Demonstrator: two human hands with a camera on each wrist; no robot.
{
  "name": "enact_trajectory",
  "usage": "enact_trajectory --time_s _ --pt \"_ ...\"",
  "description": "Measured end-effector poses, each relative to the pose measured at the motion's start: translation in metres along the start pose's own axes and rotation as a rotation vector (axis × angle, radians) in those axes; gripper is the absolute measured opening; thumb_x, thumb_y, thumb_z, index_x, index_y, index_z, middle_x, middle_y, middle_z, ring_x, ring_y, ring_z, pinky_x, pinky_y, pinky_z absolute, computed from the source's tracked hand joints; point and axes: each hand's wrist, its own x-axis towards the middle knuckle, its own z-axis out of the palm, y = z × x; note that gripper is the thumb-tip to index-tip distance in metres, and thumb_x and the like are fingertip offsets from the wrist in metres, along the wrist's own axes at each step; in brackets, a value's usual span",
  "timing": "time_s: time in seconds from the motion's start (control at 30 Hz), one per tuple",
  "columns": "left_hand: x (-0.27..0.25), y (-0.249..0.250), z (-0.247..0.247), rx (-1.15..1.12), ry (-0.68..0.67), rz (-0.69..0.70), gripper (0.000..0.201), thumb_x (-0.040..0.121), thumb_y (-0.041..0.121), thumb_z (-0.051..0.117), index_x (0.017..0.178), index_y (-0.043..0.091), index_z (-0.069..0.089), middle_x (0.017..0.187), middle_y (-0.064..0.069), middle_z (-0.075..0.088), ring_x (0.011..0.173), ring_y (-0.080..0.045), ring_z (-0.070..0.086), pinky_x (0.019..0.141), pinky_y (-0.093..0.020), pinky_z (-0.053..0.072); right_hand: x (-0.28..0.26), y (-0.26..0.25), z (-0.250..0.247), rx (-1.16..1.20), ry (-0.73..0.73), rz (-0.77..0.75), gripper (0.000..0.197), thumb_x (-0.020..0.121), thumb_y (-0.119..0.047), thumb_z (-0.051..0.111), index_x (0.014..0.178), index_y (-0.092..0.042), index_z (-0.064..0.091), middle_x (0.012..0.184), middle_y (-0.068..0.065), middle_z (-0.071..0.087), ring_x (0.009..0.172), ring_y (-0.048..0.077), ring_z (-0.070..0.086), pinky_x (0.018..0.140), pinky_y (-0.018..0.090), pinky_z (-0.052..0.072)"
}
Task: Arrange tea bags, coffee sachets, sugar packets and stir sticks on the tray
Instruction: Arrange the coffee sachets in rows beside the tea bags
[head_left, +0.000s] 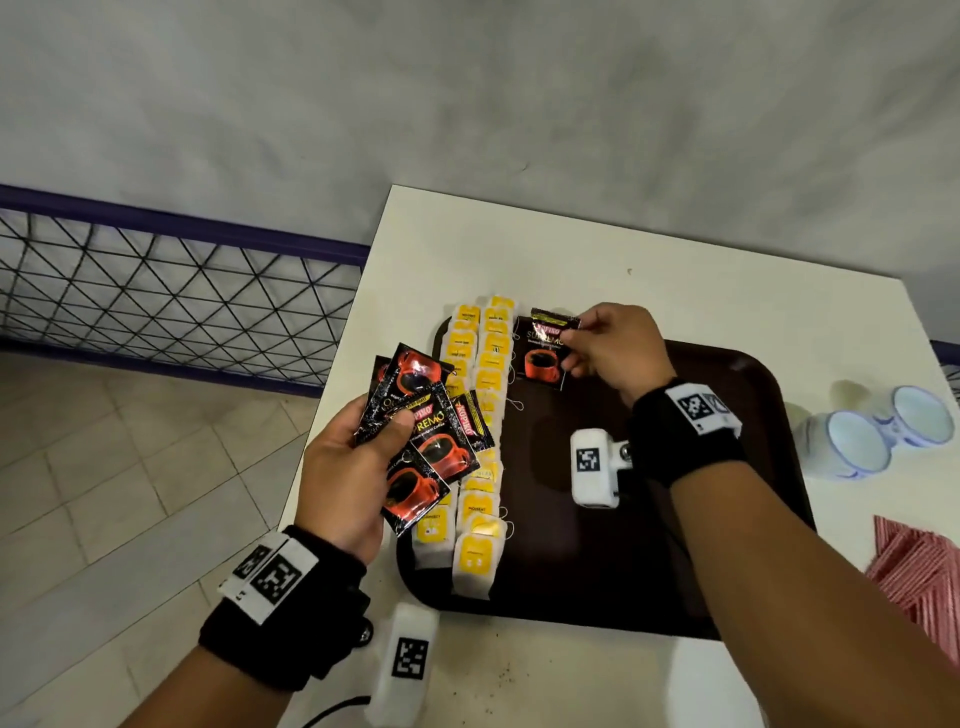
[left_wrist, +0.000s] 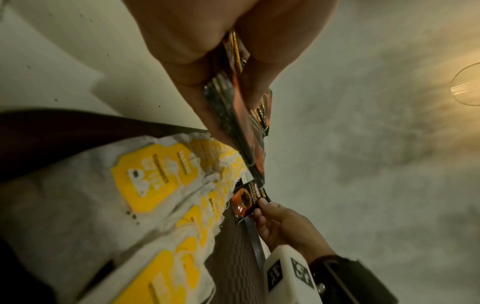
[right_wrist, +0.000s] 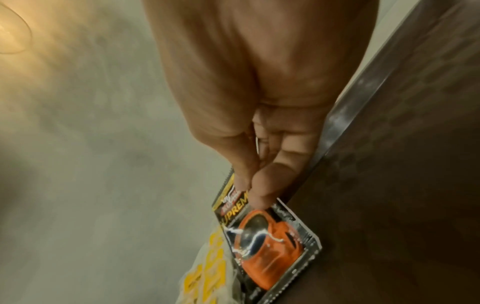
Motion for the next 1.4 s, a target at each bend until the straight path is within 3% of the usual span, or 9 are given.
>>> enact_trajectory --time_s 0.3,0.43,0.57,0.77,0.9,1.2,1.23,1.33,1.4 --pt "0.010 -0.004 -0.006 0.027 -0.030 -0.027 0.027 0.093 0.005 0.065 0.118 0.014 0.071 0.110 -0.010 0.077 0.102 -0.034 0.074 0.092 -0.053 0.057 0.034 -0.006 0.014 -0.141 0.027 0.032 0.017 0.088 0.001 0.066 0.077 -0.012 0.062 0.064 0.013 0.067 0.058 0.027 0.072 0.056 0.034 0.057" --pt "0.012 -0.008 -0.008 0.034 -0.035 -0.029 0.027 0.092 0.006 0.065 0.117 0.014 0.071 0.109 -0.010 0.077 0.101 -0.034 0.074 0.090 -0.051 0.057 0.038 -0.009 0.019 -0.228 0.057 0.019 0.014 0.087 -0.002 0.067 0.079 -0.013 0.064 0.061 0.010 0.068 0.054 0.023 0.070 0.049 0.028 0.054" --pt "0.013 -0.011 -0.010 0.025 -0.049 -0.037 0.026 0.092 0.005 0.065 0.114 0.015 0.072 0.107 -0.009 0.078 0.096 -0.030 0.075 0.082 -0.042 0.058 0.037 -0.012 0.023 -0.297 0.066 -0.003 0.006 0.089 -0.006 0.066 0.090 -0.012 0.064 0.070 0.007 0.068 0.050 0.016 0.067 0.042 0.025 0.049" --pt "0.013 -0.013 -0.009 0.023 -0.065 -0.038 0.027 0.092 0.004 0.065 0.117 0.013 0.071 0.109 -0.011 0.077 0.100 -0.033 0.074 0.087 -0.045 0.057 0.035 -0.013 0.025 -0.280 0.064 0.006 0.007 0.088 -0.004 0.066 0.094 -0.007 0.063 0.073 0.009 0.069 0.046 0.014 0.067 0.042 0.025 0.051" --pt "0.013 -0.013 -0.007 0.021 -0.069 -0.038 0.026 0.093 0.003 0.064 0.117 0.011 0.071 0.109 -0.012 0.077 0.101 -0.035 0.073 0.091 -0.049 0.057 0.034 -0.010 0.026 -0.228 0.080 0.024 0.009 0.087 -0.002 0.065 0.090 -0.008 0.059 0.074 0.013 0.070 0.050 0.021 0.070 0.045 0.027 0.052" --pt "0.014 -0.013 -0.006 0.018 -0.100 -0.043 0.028 0.092 0.006 0.065 0.119 0.013 0.070 0.111 -0.011 0.077 0.103 -0.034 0.073 0.088 -0.046 0.057 0.026 -0.011 0.023 -0.212 0.139 0.041 0.015 0.088 -0.008 0.066 0.102 -0.008 0.059 0.075 0.012 0.071 0.049 0.018 0.068 0.048 0.028 0.055" --pt "0.014 -0.013 -0.005 0.020 -0.105 -0.041 0.028 0.092 0.006 0.066 0.119 0.012 0.070 0.111 -0.011 0.077 0.102 -0.034 0.073 0.087 -0.045 0.057 0.026 -0.010 0.020 -0.231 0.163 0.024 0.018 0.087 -0.013 0.067 0.103 -0.010 0.059 0.078 0.011 0.071 0.053 0.017 0.068 0.051 0.028 0.055" --pt "0.014 -0.011 -0.003 0.021 -0.132 -0.037 0.028 0.092 0.006 0.065 0.119 0.012 0.070 0.110 -0.011 0.077 0.099 -0.032 0.074 0.082 -0.041 0.058 0.015 -0.017 0.014 -0.354 0.235 -0.132 0.017 0.085 -0.024 0.069 0.099 -0.020 0.063 0.099 0.004 0.067 0.087 0.019 0.066 0.079 0.034 0.055" --pt "0.014 -0.010 -0.002 0.019 -0.152 -0.041 0.027 0.092 0.005 0.065 0.118 0.012 0.070 0.108 -0.010 0.078 0.095 -0.030 0.075 0.076 -0.038 0.061 -0.002 -0.029 0.016 -0.282 0.148 -0.195 0.010 0.087 -0.021 0.070 0.096 -0.021 0.067 0.098 -0.001 0.066 0.084 0.016 0.066 0.071 0.026 0.053"
